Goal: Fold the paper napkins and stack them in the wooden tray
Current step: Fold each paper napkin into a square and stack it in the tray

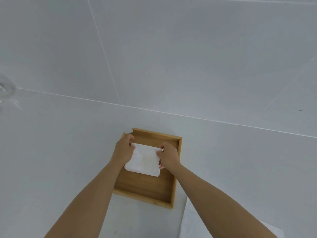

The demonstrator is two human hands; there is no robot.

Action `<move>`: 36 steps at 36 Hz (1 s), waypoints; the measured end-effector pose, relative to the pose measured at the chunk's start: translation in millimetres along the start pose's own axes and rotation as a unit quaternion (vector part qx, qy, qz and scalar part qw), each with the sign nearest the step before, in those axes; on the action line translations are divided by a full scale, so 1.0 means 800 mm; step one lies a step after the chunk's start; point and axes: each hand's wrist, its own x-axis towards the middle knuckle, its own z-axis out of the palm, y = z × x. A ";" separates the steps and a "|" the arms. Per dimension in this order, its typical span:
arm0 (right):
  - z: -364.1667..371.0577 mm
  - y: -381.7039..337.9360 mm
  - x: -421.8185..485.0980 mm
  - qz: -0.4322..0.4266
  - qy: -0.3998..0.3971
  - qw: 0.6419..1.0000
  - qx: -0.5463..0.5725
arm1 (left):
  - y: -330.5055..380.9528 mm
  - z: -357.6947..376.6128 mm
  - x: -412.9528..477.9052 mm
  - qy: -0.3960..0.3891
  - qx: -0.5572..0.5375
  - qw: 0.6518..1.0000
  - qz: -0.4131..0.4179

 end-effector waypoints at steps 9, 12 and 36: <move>0.011 0.005 -0.004 -0.080 0.029 0.972 -0.220 | 0.000 0.015 -0.003 -0.008 0.130 0.991 0.022; 0.005 0.002 -0.010 -0.088 0.043 0.960 -0.262 | 0.006 0.014 -0.008 0.010 0.224 0.974 0.039; -0.150 0.175 -0.118 0.069 0.038 0.980 -0.181 | 0.137 0.122 -0.118 -0.227 0.333 0.855 0.326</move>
